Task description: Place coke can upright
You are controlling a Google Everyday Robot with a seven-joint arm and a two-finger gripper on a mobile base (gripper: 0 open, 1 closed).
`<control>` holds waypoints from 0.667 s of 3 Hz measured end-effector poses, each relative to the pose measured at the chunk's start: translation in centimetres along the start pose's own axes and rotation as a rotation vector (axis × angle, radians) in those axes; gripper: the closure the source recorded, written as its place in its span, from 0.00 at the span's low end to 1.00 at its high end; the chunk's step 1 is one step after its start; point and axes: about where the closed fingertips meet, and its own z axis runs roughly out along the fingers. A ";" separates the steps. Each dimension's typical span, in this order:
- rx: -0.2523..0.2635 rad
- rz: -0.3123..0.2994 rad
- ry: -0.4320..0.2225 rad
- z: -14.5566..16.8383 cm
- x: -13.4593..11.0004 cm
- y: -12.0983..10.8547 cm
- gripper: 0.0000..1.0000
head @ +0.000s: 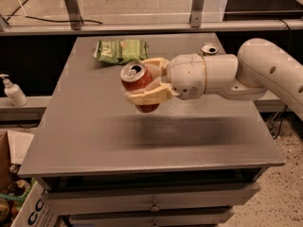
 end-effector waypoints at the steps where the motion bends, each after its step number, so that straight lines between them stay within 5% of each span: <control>1: 0.007 -0.010 -0.109 -0.5 0.8 0.3 1.00; 2: 0.008 -0.023 -0.145 -1.1 1.4 0.5 1.00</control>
Offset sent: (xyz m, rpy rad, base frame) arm -0.0007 -0.0260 -0.0232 0.1819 -0.0394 0.0201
